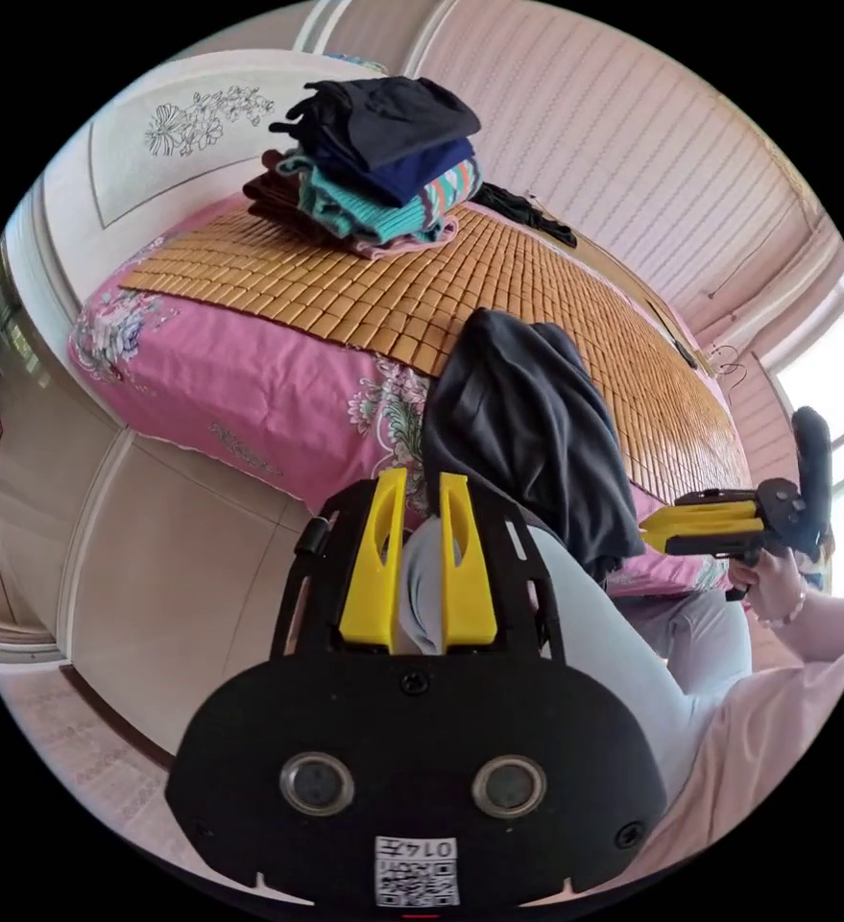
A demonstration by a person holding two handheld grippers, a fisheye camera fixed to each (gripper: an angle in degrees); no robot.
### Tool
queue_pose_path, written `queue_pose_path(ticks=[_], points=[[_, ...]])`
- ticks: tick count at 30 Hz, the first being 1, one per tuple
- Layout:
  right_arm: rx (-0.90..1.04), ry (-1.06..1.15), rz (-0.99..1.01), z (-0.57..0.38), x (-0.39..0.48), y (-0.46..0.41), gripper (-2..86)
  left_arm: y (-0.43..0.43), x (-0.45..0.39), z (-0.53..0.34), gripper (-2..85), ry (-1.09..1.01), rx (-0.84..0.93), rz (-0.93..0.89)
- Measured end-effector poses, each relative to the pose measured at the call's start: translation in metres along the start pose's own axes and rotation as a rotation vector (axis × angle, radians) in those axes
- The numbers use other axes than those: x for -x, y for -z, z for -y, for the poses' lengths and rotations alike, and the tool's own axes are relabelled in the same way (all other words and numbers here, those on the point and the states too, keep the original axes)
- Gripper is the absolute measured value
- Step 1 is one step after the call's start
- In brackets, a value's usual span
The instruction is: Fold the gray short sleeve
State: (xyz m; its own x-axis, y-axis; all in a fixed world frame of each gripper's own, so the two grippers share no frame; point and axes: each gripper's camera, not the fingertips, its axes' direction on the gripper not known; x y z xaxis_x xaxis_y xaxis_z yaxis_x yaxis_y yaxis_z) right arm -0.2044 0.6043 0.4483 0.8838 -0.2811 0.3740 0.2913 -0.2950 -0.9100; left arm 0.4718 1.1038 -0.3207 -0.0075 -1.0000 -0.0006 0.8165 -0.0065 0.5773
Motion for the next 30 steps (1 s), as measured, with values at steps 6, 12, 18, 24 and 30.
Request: queue_pose_path(ticks=[6,12,18,24,30], points=[[0.120,-0.045,0.006,0.053,0.001,-0.022,11.0,-0.047,0.003,0.030,13.5,-0.039,0.196,-0.059],[0.201,-0.126,-0.006,0.053,-0.021,-0.029,1.9,-0.058,0.011,0.042,2.9,-0.020,0.210,-0.290],[-0.111,-0.298,0.166,-0.030,-0.074,0.060,0.8,-0.009,0.013,0.034,-0.7,-0.089,0.080,-0.274],[-0.381,-0.688,0.166,-0.174,-0.155,0.134,0.2,0.058,0.014,0.017,-0.9,-0.140,-0.103,-0.373],[-0.276,-0.877,0.198,-0.260,-0.174,0.102,1.1,0.056,0.006,0.002,-1.0,-0.152,-0.046,-0.376]])
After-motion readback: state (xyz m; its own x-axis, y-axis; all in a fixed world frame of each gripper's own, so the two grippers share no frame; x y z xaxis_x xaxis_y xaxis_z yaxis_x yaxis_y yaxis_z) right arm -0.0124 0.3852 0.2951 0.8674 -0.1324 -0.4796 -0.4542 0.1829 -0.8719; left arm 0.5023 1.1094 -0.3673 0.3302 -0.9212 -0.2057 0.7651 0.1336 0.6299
